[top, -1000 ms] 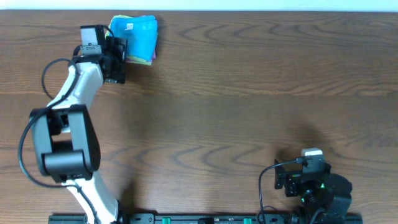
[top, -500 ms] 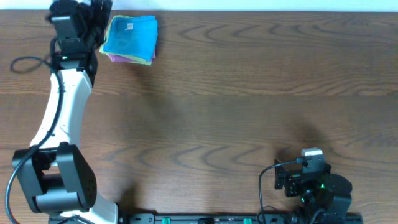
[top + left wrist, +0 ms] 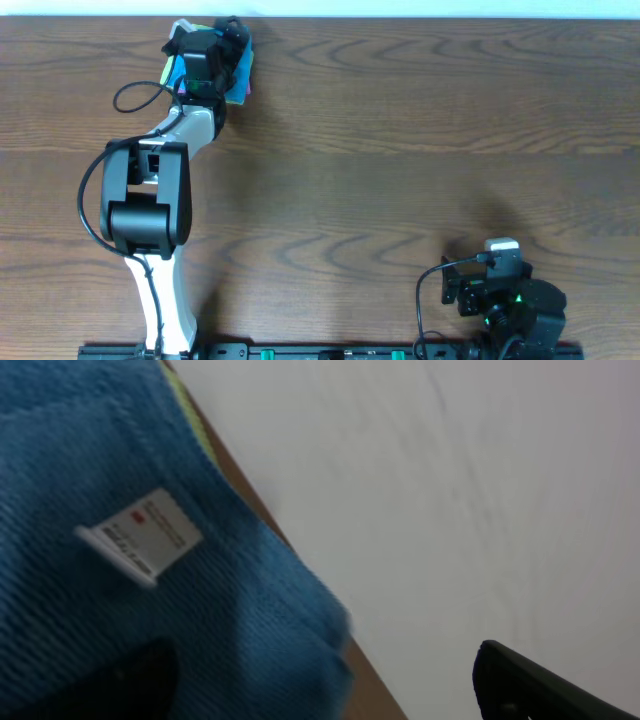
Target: Fold the cloth
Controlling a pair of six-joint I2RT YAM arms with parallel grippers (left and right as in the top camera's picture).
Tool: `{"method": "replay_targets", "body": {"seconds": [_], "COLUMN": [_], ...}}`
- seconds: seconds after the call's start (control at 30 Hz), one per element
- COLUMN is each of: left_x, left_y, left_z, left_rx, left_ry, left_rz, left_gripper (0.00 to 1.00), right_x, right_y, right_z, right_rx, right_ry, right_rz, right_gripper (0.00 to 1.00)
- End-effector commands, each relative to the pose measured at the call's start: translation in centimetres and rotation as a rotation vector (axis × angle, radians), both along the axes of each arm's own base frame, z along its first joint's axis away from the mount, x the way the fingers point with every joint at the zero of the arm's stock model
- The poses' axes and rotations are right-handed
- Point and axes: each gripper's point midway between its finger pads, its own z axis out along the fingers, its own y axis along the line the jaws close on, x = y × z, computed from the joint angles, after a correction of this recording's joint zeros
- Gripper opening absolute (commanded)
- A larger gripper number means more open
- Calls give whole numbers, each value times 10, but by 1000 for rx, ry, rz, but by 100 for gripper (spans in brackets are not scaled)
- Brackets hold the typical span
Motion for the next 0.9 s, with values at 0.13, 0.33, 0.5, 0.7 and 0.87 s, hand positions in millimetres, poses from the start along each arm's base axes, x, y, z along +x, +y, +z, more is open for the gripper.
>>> {"method": "replay_targets", "body": {"seconds": [0.13, 0.33, 0.5, 0.7, 0.87], "left_x": [4, 7, -20, -104, -192], "left_y": [25, 28, 34, 38, 55], "left_z": [22, 110, 180, 200, 243], "left_rx": [17, 58, 122, 176, 474], "left_ry": [-53, -307, -342, -39, 41], "left_rz": [99, 89, 59, 31, 1], "left_gripper": [95, 95, 95, 95, 95], "right_x": [0, 0, 0, 0, 0], "right_y": [-1, -1, -1, -1, -1], "right_z": [-1, -1, -1, -1, -1], "right_rx": [8, 8, 8, 8, 8], "right_ry": [0, 0, 0, 0, 0], "right_rz": [-9, -9, -9, -9, -9], "right_gripper": [99, 99, 99, 99, 99]}}
